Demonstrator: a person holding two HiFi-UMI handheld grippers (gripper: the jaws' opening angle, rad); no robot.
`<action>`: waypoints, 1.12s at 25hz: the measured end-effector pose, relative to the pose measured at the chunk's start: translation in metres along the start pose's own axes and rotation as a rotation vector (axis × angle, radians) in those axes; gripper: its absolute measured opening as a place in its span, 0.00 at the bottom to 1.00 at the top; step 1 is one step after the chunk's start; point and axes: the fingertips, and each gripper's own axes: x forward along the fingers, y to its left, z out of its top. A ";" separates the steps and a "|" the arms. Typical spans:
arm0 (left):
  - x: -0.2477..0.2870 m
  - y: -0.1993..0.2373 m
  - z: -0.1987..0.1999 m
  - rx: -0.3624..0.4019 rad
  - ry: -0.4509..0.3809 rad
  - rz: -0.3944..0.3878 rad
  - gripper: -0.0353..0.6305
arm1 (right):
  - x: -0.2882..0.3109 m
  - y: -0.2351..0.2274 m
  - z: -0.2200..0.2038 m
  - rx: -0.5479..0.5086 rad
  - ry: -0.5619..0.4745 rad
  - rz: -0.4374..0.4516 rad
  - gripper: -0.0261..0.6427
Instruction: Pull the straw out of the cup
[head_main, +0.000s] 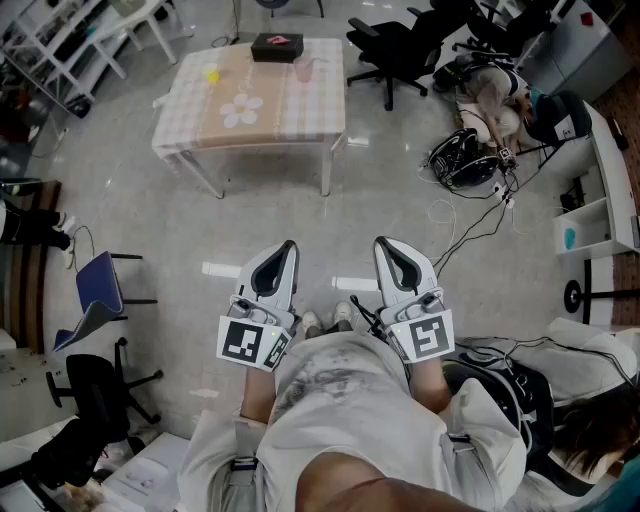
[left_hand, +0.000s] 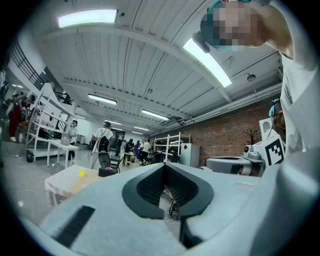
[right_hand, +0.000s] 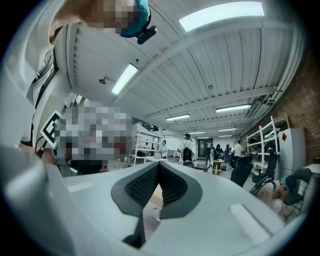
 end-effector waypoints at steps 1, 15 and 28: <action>-0.001 0.000 0.001 -0.001 -0.003 0.002 0.06 | 0.000 0.000 0.000 0.003 -0.007 -0.002 0.05; -0.003 -0.001 -0.002 -0.025 -0.007 -0.002 0.06 | 0.002 0.003 -0.004 0.044 -0.028 -0.005 0.05; 0.009 -0.016 -0.007 -0.015 -0.005 0.060 0.06 | 0.007 -0.015 -0.006 0.043 -0.049 0.051 0.05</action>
